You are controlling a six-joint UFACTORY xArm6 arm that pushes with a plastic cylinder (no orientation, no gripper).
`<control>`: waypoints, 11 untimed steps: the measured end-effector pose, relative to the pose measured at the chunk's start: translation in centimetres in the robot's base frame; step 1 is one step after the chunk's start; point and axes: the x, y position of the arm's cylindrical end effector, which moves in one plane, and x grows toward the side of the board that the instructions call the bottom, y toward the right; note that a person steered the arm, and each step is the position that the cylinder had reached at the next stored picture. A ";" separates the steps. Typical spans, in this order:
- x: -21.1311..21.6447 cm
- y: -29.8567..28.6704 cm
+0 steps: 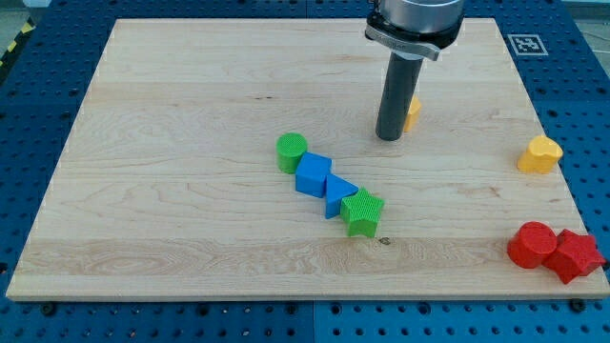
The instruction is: Move the yellow hexagon top diagonally to the yellow heart
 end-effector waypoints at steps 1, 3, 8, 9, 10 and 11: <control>-0.6 -2.0; -3.2 -1.2; -5.8 3.1; -6.0 4.4; -3.2 4.4; -3.2 4.3</control>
